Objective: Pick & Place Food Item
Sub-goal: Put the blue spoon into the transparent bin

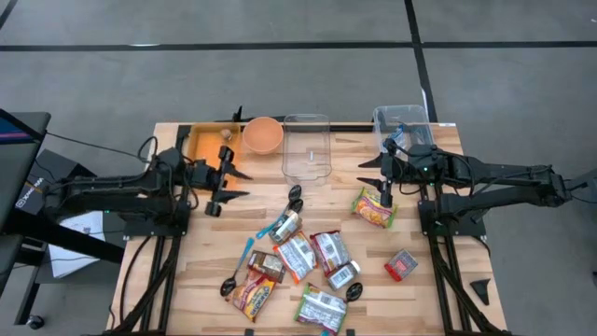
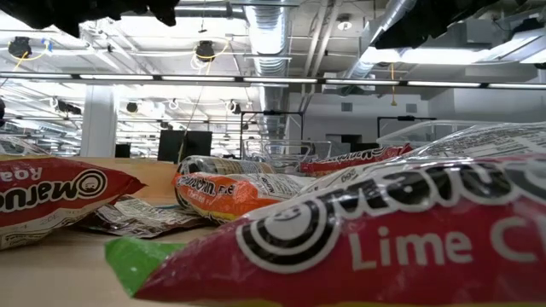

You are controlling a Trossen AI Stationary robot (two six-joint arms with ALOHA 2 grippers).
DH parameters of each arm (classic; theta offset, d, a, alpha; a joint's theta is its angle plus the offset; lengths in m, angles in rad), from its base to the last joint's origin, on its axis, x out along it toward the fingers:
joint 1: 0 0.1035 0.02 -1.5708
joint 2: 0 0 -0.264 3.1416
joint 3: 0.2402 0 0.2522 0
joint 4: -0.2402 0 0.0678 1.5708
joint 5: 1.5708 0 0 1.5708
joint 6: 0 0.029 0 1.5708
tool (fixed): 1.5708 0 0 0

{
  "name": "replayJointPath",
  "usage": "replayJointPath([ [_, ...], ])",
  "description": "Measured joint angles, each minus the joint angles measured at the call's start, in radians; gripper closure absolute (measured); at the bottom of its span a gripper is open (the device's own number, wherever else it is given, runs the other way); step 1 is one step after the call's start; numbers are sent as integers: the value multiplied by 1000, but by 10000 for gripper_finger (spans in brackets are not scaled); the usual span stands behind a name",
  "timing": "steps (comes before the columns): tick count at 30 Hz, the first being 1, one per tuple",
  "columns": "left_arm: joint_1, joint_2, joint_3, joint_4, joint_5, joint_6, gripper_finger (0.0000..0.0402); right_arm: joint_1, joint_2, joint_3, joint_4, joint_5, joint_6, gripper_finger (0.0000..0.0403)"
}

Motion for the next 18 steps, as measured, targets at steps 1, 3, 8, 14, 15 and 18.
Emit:
replayJointPath([
  [1,-32,5,8,-13,-83,20,236,0,0,0,0,0,0,239],
  [3,-97,18,32,-54,-234,63,233,0,0,0,0,0,0,239],
  [8,-251,92,99,-120,-530,128,217,0,0,0,-1,0,0,239],
  [14,-392,262,178,-132,-793,284,189,0,0,0,-2,0,0,239],
  [15,-409,296,192,-139,-849,297,182,0,0,0,-3,0,0,239],
  [18,-440,385,242,-177,-988,301,158,0,0,0,-3,0,0,239],
])
